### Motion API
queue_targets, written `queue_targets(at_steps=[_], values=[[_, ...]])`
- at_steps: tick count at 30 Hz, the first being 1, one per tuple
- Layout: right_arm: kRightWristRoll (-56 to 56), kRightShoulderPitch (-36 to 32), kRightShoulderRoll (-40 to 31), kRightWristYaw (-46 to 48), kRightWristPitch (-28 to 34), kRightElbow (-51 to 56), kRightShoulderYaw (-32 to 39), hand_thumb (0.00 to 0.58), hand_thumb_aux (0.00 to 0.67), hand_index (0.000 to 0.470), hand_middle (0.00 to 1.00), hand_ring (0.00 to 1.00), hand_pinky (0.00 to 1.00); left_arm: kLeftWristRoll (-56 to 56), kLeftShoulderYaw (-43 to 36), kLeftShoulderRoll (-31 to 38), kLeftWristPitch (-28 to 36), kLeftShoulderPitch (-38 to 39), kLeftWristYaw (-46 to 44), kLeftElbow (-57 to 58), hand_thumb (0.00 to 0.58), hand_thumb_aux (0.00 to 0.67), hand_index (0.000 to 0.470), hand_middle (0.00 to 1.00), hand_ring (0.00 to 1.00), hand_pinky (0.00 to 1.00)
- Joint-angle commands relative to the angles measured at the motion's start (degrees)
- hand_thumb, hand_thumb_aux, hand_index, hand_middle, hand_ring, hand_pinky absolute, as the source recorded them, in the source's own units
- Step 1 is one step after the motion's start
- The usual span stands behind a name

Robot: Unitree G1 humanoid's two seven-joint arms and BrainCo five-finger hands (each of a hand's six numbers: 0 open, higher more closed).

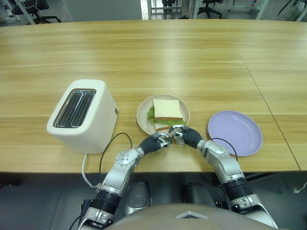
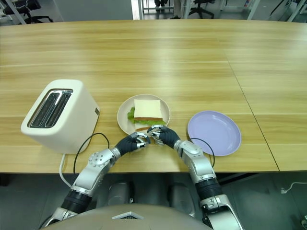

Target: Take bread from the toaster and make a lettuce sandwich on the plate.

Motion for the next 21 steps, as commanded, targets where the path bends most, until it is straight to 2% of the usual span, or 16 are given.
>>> queue_targets(at_steps=[1, 21], values=[[-2.63, -3.85, 0.97, -3.61, -3.95, 8.57, -2.15, 0.580, 0.670, 0.460, 1.00, 1.00, 1.00, 2.05, 0.77, -0.45, -1.21, -3.18, 2.01, 6.31, 0.580, 0.670, 0.460, 1.00, 1.00, 1.00], [-6.19, -21.20, 5.50, -8.54, -20.04, 39.12, -8.97, 0.580, 0.670, 0.460, 1.00, 1.00, 1.00, 7.95, 2.82, -5.33, -14.84, -24.91, 8.29, 39.04, 0.580, 0.670, 0.460, 1.00, 1.00, 1.00]])
